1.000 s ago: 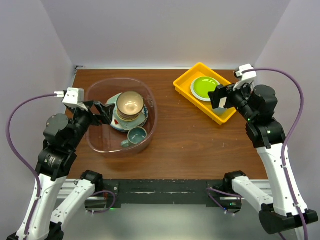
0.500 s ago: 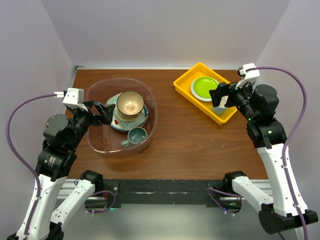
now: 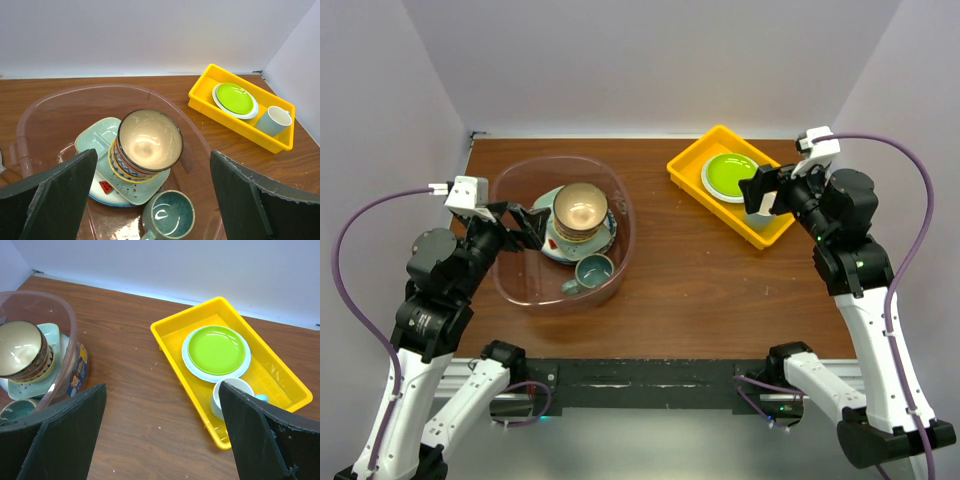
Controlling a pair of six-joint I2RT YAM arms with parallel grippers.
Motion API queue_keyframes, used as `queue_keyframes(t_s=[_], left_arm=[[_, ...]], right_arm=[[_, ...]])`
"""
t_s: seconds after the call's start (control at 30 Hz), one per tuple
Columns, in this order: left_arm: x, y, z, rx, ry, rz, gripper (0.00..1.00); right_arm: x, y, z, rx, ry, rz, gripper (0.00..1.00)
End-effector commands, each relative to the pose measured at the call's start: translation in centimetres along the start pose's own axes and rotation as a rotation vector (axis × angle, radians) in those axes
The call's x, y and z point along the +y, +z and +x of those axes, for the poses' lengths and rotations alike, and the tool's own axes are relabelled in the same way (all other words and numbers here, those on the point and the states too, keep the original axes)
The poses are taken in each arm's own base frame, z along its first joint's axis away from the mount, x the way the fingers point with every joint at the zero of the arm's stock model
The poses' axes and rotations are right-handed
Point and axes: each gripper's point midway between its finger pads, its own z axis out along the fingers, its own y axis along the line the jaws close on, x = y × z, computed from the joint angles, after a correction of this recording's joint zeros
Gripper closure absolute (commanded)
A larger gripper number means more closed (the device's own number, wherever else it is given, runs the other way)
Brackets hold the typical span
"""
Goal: Place the mixed dishes into the plastic bin
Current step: Reset both arms
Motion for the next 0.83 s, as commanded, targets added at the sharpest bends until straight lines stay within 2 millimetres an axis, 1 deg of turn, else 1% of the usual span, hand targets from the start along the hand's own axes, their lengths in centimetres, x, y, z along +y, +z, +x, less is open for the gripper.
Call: queue_keyframes(t_s=[0.0, 0.47, 0.7, 0.8], left_arm=[[-0.59, -0.65, -2.14, -0.059, 0.008, 0.023, 0.0], [-1.05, -0.9, -2.43, -0.066, 0.012, 0.048, 0.0], [-1.1, -0.9, -2.5, -0.069, 0.012, 0.05, 0.0], [-1.1, -1.05, -2.56, -0.073, 0.013, 0.051, 0.0]], right_arm=[[-0.18, -0.77, -2.07, -0.054, 0.012, 0.016, 0.02], [-0.49, -0.61, -1.78, -0.051, 0.019, 0.026, 0.02], [-0.88, -0.78, -1.91, -0.056, 0.021, 0.041, 0.02], [-0.55, -0.86, -2.25, -0.062, 0.004, 0.022, 0.02]])
